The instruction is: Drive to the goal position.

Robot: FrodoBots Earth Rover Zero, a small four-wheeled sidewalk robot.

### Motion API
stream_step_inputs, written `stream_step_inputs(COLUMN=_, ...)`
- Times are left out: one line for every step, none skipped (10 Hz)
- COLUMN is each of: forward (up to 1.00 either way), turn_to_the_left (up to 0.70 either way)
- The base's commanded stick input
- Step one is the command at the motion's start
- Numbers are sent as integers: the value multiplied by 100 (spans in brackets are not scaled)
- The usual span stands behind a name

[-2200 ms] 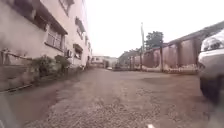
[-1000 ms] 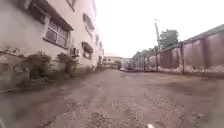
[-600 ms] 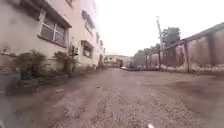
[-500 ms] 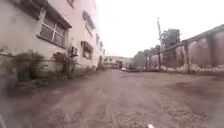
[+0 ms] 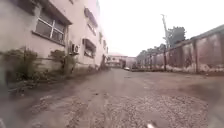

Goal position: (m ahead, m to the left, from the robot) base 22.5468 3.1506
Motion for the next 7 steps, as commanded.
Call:
stream_step_inputs(forward=100, turn_to_the_left=-1)
stream_step_inputs(forward=100, turn_to_the_left=-1)
stream_step_inputs(forward=100, turn_to_the_left=-1)
stream_step_inputs(forward=100, turn_to_the_left=-22)
stream_step_inputs(forward=100, turn_to_the_left=-41)
stream_step_inputs(forward=100, turn_to_the_left=-41)
stream_step_inputs(forward=100, turn_to_the_left=-13)
